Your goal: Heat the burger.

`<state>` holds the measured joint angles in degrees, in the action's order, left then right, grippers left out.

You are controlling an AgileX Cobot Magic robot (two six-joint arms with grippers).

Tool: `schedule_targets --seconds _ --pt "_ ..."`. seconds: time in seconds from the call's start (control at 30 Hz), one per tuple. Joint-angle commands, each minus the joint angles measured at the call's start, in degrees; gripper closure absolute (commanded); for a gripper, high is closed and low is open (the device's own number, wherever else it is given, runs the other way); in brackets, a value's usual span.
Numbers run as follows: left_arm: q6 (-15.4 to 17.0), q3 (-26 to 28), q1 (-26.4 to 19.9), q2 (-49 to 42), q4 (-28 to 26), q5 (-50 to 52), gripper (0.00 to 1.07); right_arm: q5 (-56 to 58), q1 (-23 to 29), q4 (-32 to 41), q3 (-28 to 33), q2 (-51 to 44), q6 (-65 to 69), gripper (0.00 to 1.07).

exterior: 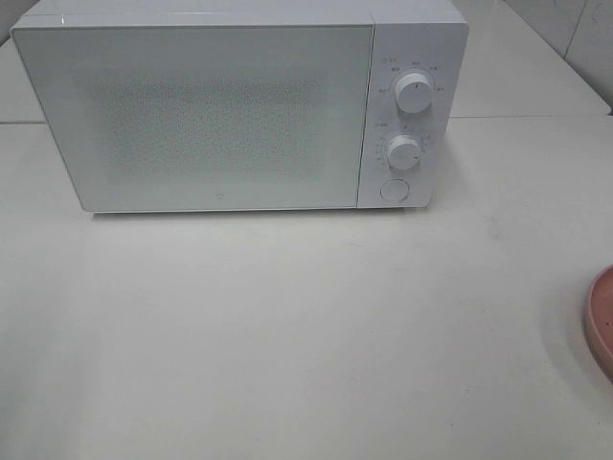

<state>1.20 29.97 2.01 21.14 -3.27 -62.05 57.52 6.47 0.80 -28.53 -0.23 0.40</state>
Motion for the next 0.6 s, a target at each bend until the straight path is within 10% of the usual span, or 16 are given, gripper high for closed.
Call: schedule_targets --seconds 0.03,0.6 --pt "0.3 -0.2 -0.3 -9.4 -0.2 0.6 0.09 -0.6 -0.3 0.1 0.0 -1.5 -0.4 0.34" --pt "0.2 -0.2 -5.2 -22.7 -0.2 0.6 0.09 -0.6 -0.3 0.1 0.0 -1.5 -0.4 0.34"
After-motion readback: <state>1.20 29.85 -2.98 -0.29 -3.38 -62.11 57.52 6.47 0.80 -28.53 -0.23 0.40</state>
